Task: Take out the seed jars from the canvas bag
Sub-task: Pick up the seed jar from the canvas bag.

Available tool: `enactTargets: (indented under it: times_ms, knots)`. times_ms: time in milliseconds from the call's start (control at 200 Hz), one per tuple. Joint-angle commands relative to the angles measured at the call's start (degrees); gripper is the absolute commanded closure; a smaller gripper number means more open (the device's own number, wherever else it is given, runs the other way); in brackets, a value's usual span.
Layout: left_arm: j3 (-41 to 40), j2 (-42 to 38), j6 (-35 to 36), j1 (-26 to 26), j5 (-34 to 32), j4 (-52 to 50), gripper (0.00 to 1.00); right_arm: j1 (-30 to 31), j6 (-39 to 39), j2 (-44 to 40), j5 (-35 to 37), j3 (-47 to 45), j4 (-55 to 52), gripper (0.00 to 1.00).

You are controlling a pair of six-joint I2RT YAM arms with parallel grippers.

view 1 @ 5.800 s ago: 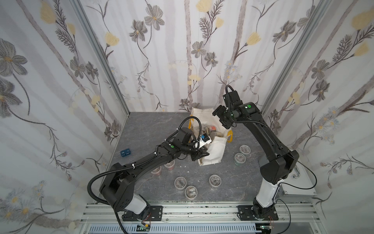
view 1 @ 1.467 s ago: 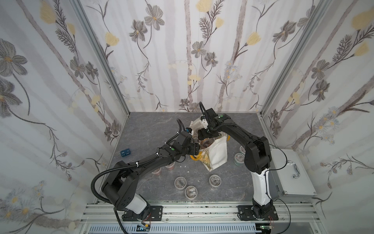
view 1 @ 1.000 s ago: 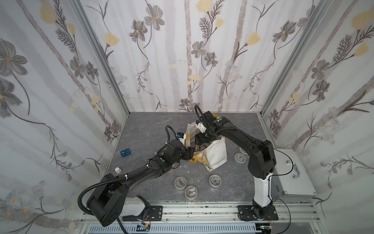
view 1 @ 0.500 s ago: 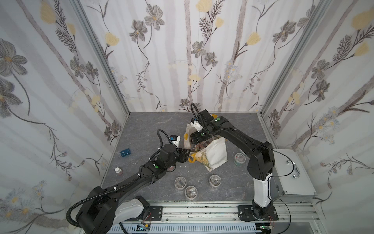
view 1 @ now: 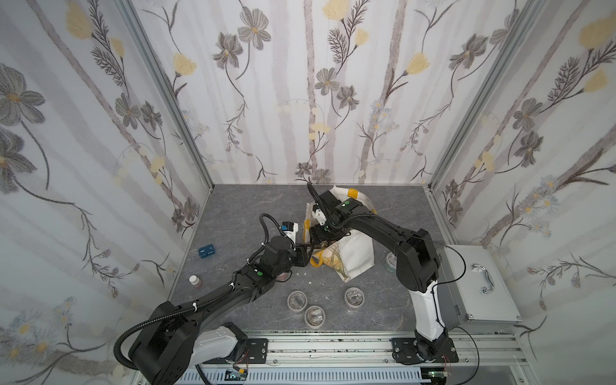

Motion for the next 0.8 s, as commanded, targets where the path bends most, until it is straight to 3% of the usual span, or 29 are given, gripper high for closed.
enactTargets:
  times_ms: [0,180,470,684,794]
  knots:
    - [-0.6,-0.3,-1.7,0.0,0.9,2.5,0.55,0.1,2.6,0.8,2.5,-0.6,6.0,0.27]
    - [-0.4,-4.5,-1.7,0.2,-1.2,-0.5,0.44,0.1,3.0,-1.0,2.9,-2.5,8.8,0.43]
    - [7.2,-12.5,-3.0,3.1,-4.0,-11.5,0.26,0.2,0.6,-19.7,4.9,-16.5,23.6,0.46]
    - [20.1,-12.2,-10.2,11.3,4.5,-25.8,0.14,0.2,-1.9,-31.9,6.3,-23.3,33.3,0.46]
    - [27.8,-11.0,-12.5,16.2,9.0,-36.1,0.13,1.3,-5.5,-36.9,4.9,-25.7,38.9,0.46]
